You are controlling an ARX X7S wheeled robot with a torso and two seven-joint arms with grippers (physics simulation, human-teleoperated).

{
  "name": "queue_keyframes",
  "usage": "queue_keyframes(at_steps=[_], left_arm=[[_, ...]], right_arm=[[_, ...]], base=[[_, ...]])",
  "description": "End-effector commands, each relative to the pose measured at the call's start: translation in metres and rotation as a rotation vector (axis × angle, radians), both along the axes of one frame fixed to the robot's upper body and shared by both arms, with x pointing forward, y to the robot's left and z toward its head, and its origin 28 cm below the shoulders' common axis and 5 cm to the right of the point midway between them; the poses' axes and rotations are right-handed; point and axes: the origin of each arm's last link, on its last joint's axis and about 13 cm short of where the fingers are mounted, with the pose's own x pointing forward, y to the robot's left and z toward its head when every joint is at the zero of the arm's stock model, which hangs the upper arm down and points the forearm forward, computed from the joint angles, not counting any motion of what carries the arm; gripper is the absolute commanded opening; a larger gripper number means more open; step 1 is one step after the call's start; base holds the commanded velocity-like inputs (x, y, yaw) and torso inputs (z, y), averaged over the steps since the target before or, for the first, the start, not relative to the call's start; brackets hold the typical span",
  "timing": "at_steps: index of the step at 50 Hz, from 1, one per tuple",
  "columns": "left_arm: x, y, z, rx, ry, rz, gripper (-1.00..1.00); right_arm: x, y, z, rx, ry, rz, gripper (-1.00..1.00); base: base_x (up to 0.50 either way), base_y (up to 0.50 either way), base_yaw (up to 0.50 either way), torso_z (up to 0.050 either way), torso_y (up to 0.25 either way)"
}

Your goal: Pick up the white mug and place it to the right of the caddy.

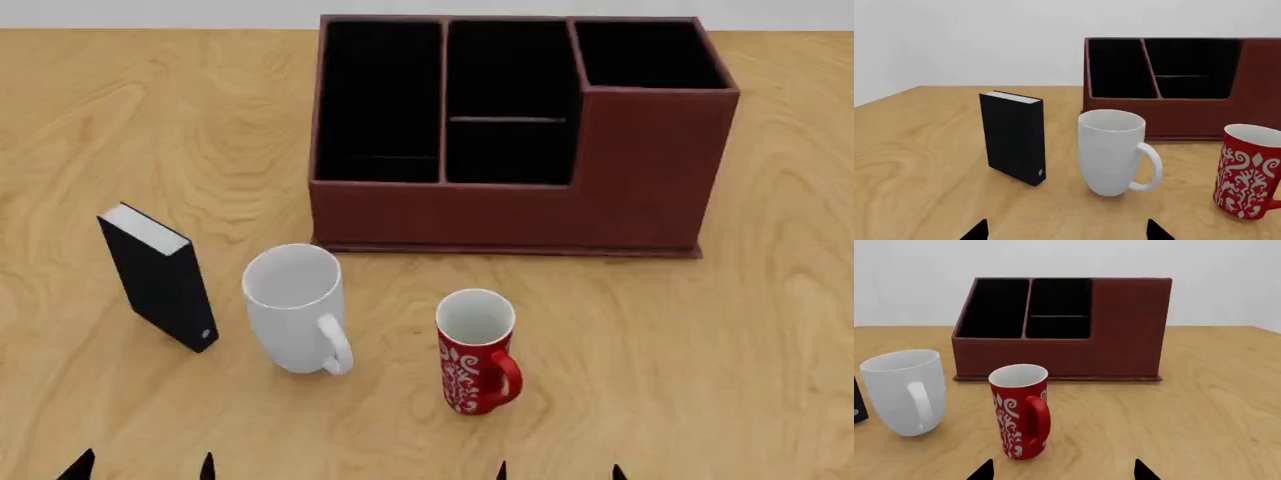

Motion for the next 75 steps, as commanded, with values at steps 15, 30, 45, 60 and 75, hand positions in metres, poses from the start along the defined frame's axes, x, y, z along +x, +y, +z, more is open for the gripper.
queue_keyframes(at_steps=[15,30,45,60,75], left_arm=[[-0.002,0.001,0.0,0.002,0.001,0.0,1.0],[0.006,0.011,0.079,0.007,-0.214,0.01,1.0],[0.014,0.021,0.178,0.082,-0.496,0.025,1.0],[0.01,0.023,0.237,0.127,-0.662,0.057,1.0],[0.008,0.024,0.24,0.139,-0.67,0.075,1.0]], right_arm=[[-0.001,0.001,-0.002,-0.005,0.012,0.006,1.0],[0.009,-0.014,0.065,-0.039,-0.184,-0.032,1.0],[0.013,-0.026,0.177,0.009,-0.431,0.015,1.0],[0.007,-0.026,0.24,0.013,-0.564,0.047,1.0],[0.003,-0.027,0.251,0.003,-0.585,0.026,1.0]], base=[[0.0,0.0,0.0,0.0,0.0],[0.0,0.0,0.0,0.0,0.0],[0.0,0.0,0.0,0.0,0.0],[0.0,0.0,0.0,0.0,0.0],[0.0,0.0,0.0,0.0,0.0]])
